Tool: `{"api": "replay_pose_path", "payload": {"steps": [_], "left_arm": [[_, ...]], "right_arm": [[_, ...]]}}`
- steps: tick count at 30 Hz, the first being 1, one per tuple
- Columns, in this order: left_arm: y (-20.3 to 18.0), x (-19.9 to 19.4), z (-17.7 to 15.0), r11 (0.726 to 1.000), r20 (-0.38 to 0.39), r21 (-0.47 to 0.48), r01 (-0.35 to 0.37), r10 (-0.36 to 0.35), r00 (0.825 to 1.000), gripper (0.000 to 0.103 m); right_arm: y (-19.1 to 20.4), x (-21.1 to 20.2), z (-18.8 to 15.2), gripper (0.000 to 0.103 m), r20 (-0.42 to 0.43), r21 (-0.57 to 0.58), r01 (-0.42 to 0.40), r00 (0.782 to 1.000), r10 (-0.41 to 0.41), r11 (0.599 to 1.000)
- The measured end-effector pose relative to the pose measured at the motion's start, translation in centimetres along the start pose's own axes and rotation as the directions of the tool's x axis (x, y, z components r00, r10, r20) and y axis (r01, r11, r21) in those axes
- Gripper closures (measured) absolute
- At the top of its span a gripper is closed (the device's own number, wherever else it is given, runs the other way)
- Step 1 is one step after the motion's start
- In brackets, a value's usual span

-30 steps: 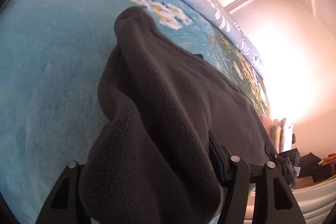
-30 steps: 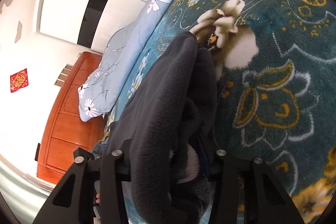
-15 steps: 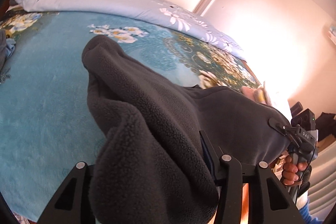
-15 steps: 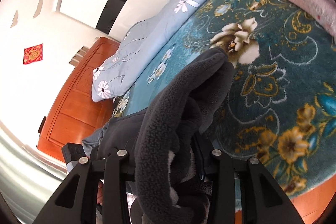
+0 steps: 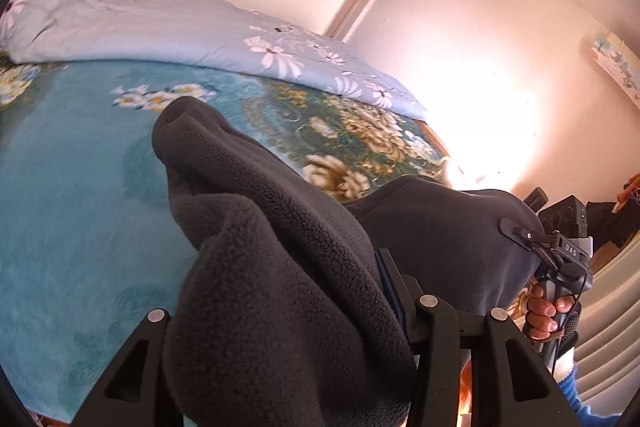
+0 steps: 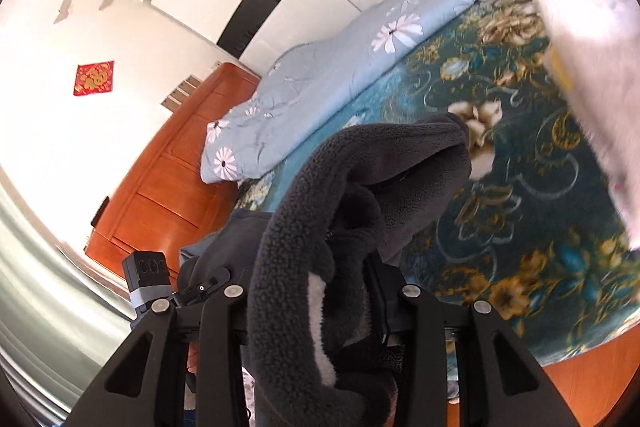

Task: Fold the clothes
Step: 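Lift the folded jacket bundle with both tools, then carry the bundle onto the pink folded garment and release both tools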

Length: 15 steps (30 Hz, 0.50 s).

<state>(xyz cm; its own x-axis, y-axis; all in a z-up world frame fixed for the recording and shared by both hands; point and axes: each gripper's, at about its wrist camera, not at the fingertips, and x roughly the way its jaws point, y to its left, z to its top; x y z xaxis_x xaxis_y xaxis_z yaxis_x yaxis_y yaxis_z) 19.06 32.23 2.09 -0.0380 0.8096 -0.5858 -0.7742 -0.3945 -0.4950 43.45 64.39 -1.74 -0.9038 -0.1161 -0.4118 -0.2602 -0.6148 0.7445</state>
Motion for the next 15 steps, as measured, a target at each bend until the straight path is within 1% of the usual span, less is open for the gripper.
{"api": "replay_pose_path", "payload": {"steps": [2,5,9,11,13,15], "left_arm": [[-2.3,1.1,1.6,1.0,0.011,0.021,0.015,-0.015,1.0,0.053],[-6.4,3.2,4.5,0.997,0.029,0.063,0.044,-0.046,0.999,0.054],[-13.4,6.5,9.0,0.985,0.056,0.129,0.117,-0.125,0.991,0.054],[-16.9,8.6,11.0,0.974,0.066,0.157,0.161,-0.173,0.983,0.054],[-20.0,11.5,12.7,0.963,0.062,0.161,0.216,-0.228,0.972,0.054],[-22.3,14.8,13.6,0.952,0.048,0.132,0.276,-0.285,0.957,0.054]], "right_arm": [[-0.4,-2.0,2.0,0.063,0.031,-0.013,-0.005,1.0,0.006,1.0],[-1.0,-5.7,5.7,0.063,0.08,-0.038,0.014,0.997,-0.011,0.999],[-1.4,-12.2,11.1,0.063,0.154,-0.104,0.053,0.987,-0.037,0.993],[-1.8,-15.9,13.4,0.063,0.199,-0.134,0.097,0.978,-0.069,0.986],[-2.7,-19.6,15.6,0.063,0.239,-0.147,0.143,0.965,-0.105,0.979],[-4.3,-22.9,17.5,0.064,0.282,-0.131,0.194,0.948,-0.152,0.972]]}}
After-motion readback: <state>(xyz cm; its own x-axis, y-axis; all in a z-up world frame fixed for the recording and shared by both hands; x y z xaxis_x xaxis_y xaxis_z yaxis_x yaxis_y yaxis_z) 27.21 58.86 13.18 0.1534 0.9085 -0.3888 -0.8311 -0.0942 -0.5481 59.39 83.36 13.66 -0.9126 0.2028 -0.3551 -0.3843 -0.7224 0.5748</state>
